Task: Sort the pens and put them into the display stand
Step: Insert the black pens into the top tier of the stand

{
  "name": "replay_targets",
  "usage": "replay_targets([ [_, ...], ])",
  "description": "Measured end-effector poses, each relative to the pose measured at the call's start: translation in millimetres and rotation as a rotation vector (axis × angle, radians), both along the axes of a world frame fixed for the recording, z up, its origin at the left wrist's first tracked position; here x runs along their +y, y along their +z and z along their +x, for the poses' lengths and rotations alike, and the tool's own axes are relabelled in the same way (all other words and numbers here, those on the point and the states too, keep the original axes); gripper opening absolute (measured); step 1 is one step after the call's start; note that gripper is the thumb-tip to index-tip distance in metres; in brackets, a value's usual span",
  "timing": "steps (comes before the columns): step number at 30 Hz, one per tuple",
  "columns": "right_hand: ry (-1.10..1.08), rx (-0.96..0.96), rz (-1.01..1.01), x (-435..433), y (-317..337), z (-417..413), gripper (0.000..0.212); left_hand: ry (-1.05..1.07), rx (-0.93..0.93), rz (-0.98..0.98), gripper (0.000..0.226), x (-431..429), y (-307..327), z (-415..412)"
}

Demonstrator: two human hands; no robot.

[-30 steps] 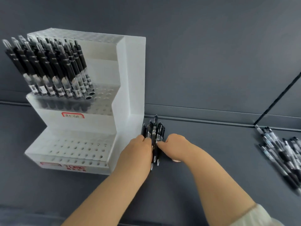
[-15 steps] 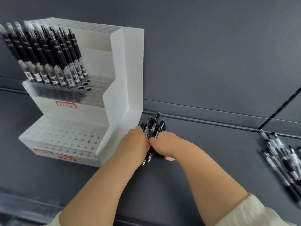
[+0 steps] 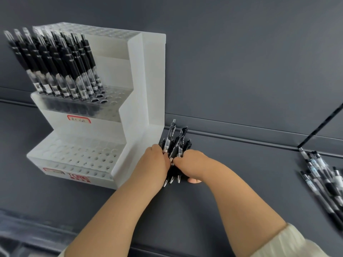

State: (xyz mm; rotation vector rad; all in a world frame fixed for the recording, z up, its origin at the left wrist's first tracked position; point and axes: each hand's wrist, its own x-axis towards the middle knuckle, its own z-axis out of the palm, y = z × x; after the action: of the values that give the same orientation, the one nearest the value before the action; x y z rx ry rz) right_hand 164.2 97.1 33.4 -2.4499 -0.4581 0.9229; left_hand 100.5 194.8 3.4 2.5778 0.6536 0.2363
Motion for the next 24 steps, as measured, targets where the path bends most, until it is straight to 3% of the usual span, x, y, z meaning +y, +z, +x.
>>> replay_targets([
  [5,-0.111,0.103,0.114,-8,-3,4,0.019,-0.026,-0.222,-0.087,0.010,-2,1,-21],
  [10,-0.141,-0.029,0.239,-21,-3,-1,0.013,-0.024,-0.362,-0.101,0.024,1,20,-35],
  [17,-0.290,-0.206,0.498,-24,33,-15,0.016,-0.081,-0.500,-0.171,0.017,8,49,-45],
  [20,-0.339,-0.249,0.644,-17,53,-23,0.004,-0.127,-0.550,-0.185,0.018,19,63,-47],
  [24,-0.327,-0.305,0.767,4,77,-38,0.031,-0.179,-0.541,-0.214,0.017,42,78,-56],
])
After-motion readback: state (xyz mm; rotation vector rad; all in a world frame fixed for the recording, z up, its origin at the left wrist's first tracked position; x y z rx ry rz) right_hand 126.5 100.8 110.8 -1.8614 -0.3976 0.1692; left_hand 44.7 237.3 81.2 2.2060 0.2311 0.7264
